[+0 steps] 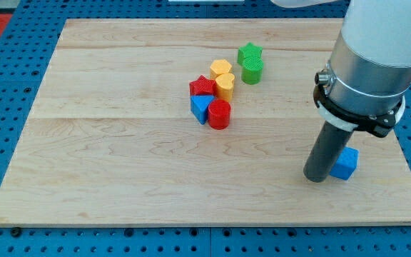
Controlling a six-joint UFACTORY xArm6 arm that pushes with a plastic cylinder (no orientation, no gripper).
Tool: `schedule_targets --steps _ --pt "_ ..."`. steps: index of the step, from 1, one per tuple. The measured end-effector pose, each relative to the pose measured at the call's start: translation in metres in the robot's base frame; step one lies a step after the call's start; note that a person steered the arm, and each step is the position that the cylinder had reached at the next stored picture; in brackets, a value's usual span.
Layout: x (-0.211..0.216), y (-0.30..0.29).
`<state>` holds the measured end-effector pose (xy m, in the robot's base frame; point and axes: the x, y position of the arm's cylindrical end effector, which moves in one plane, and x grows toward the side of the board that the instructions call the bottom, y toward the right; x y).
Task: Separate the group of blocks
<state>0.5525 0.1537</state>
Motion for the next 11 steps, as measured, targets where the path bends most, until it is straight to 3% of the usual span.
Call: schedule_targets --steps 3,4,6,7,11 --pt "0.0 0.017" --pt "-0.004 0.002" --pt "-0.022 -0.089" --pt "-0.041 -0.133" --pt "-0.126 -0.148"
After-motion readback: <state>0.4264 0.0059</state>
